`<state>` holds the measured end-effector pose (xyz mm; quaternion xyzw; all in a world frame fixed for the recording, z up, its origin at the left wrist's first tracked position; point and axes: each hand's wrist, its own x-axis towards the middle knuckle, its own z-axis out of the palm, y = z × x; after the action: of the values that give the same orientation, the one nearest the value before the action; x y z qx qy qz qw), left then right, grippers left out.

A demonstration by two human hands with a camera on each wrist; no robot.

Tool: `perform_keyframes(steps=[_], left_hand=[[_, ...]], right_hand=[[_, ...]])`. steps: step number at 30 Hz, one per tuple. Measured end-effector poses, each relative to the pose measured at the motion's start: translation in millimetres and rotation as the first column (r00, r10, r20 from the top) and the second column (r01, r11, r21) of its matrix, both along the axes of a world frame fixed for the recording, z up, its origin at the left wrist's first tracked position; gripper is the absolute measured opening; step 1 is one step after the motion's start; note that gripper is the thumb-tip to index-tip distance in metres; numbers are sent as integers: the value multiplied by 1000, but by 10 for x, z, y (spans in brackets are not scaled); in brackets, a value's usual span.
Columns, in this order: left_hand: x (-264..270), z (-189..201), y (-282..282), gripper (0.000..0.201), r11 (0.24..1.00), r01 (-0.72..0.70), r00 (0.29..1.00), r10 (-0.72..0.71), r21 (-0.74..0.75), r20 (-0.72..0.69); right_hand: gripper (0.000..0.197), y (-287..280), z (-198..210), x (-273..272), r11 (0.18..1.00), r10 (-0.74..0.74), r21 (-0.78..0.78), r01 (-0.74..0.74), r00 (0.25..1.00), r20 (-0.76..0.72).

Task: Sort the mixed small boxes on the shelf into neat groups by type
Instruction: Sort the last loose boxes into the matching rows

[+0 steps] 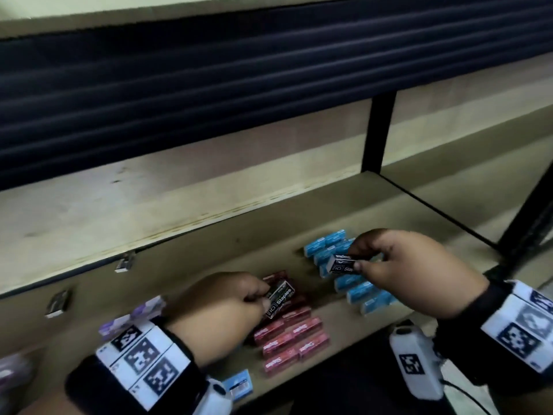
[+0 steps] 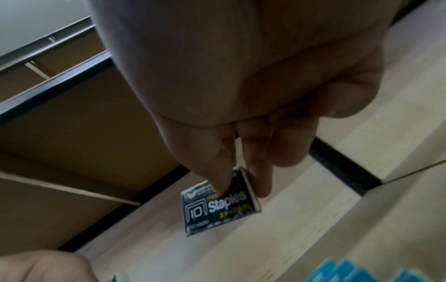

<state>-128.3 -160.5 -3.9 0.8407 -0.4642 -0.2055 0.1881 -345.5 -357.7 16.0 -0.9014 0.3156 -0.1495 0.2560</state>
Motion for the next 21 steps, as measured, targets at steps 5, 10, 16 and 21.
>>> perform_keyframes(steps=[5,10,16,21], left_hand=[[-313,60,-509,39,993,117,988,-115,-20,104],[-541,115,-1036,35,968,251,951,-249,11,183],[-784,69,-1733,25,935,340,904,-353,98,242],[-963,-7,-2255,28,903,407,869,-429,136,248]], right_hand=[[8,-304,-34,-397,995,-82,-53,80,996,-38],[8,-669,-66,-681,980,-162,-138,144,978,-131],[11,-1190,-157,-870,965,-215,-201,166,942,-257],[17,-1558,-239,-839,972,-197,-199,126,898,-394]])
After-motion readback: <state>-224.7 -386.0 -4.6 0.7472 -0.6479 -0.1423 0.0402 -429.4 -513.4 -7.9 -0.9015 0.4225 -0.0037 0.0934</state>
